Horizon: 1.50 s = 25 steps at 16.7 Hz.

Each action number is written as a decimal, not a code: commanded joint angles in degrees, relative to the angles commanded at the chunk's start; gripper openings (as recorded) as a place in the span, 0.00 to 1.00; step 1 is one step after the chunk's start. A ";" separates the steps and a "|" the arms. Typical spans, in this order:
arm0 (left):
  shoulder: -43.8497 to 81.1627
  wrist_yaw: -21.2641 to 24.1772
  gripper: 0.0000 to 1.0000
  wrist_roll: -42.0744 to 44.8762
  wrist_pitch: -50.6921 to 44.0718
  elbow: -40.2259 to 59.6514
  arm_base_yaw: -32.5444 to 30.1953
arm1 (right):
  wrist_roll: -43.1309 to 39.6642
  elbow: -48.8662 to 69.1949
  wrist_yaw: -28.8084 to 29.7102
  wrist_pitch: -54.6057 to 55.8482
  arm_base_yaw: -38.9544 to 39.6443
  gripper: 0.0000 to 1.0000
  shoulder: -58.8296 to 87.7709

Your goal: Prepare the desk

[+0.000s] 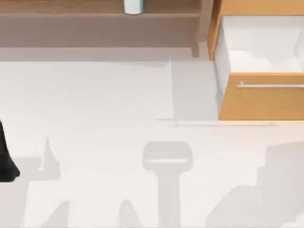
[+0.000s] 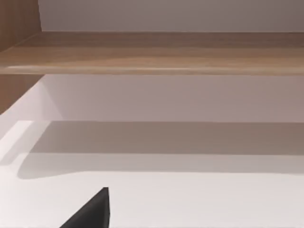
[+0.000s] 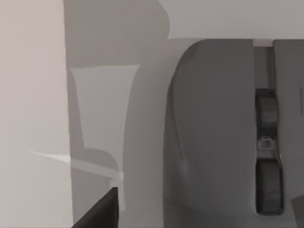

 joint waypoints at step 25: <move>0.00 0.00 1.00 0.00 0.00 0.00 0.00 | -56.25 -35.61 23.87 105.21 18.10 1.00 -1.25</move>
